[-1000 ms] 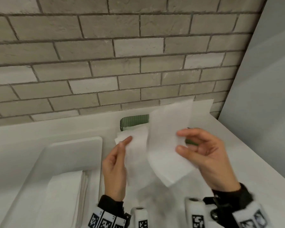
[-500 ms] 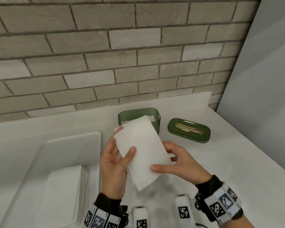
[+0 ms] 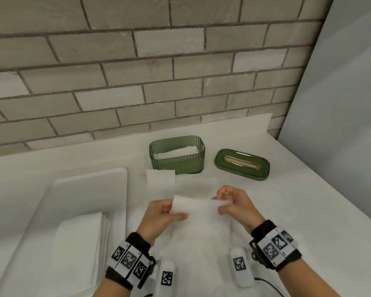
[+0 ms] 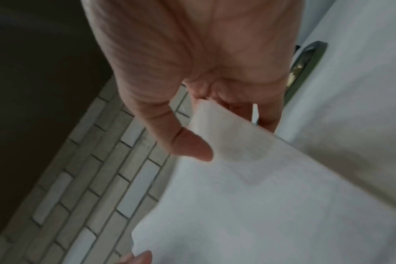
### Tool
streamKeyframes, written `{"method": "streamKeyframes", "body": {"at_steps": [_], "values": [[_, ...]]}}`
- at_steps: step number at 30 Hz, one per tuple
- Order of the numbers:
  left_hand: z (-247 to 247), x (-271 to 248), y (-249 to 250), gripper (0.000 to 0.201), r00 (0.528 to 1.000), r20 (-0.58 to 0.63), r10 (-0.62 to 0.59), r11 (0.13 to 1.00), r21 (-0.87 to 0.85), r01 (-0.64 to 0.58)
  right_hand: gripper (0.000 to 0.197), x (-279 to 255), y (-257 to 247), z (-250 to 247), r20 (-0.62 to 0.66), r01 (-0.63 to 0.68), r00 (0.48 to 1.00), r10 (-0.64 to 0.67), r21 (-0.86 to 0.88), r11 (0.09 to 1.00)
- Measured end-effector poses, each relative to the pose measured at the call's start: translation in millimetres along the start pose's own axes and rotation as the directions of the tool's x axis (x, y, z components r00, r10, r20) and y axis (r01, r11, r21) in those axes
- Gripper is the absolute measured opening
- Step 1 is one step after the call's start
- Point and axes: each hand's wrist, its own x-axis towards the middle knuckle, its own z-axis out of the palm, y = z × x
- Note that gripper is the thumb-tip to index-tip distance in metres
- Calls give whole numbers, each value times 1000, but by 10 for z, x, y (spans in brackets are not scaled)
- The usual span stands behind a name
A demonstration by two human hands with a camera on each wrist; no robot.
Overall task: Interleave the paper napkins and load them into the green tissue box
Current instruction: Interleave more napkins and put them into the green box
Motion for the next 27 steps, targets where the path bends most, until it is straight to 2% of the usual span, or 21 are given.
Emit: {"method": "streamKeyframes", "body": {"at_steps": [3, 5, 7, 9, 11, 14, 16, 21, 23, 27], "values": [[24, 23, -193, 27, 993, 30, -117, 993, 9, 117, 34, -40, 196, 120, -38, -86, 995, 88, 37, 996], [70, 9, -218, 23, 995, -13, -95, 995, 6, 95, 34, -94, 249, 189, -40, -58, 997, 60, 51, 997], [124, 2, -180, 18, 999, -48, -19, 999, 45, 22, 32, -125, 255, 214, -38, -2, 999, 3, 26, 1000], [165, -16, -88, 15, 997, -49, 60, 995, 79, -56, 33, -125, 196, 193, -4, 43, 999, -43, -79, 996], [161, -23, 23, 15, 993, -20, 115, 991, 68, -114, 41, -111, 116, 152, 90, 81, 994, -61, -241, 967], [117, 25, 67, 17, 990, 44, 134, 987, 85, -138, 59, -78, 55, 116, 208, 97, 978, -2, -450, 888], [111, 27, 21, 13, 991, 76, 113, 978, 169, -125, 66, -67, 69, 128, 246, 97, 969, 29, -484, 870], [58, -48, -175, 11, 998, 62, 7, 977, 214, -20, 68, -73, 158, 155, 268, 73, 961, 65, -474, 878], [4, -66, -207, 12, 999, 50, -19, 982, 191, 9, 64, -56, 182, 130, 235, 49, 970, 53, -411, 910], [-52, -103, -190, 26, 998, 50, -40, 994, 107, 34, 54, -2, 240, 57, 142, 24, 990, 8, -222, 975]]}}
